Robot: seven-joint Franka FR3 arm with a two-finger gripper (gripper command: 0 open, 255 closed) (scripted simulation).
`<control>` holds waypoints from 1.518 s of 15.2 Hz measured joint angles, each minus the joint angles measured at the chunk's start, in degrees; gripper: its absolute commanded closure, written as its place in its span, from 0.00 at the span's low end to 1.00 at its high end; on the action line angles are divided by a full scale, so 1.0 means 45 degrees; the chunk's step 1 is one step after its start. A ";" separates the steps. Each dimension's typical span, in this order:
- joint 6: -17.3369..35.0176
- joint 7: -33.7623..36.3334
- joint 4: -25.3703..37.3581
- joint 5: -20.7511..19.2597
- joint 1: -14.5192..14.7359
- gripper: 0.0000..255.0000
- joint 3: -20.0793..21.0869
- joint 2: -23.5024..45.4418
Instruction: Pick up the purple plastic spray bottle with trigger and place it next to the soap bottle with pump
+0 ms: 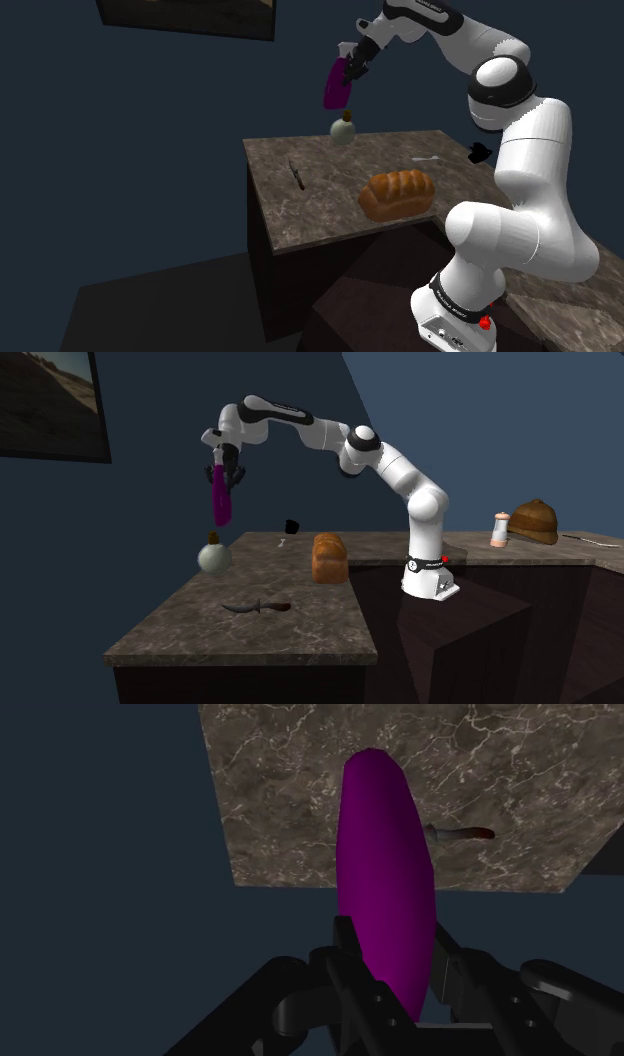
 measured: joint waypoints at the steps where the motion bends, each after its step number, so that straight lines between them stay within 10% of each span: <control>1: 0.0174 -0.0037 -0.0185 -0.0009 -0.0048 1.00 -0.0009 -0.0023; 23: 0.3685 -0.0935 -0.4247 -0.0129 -0.1401 1.00 -0.0176 -0.0309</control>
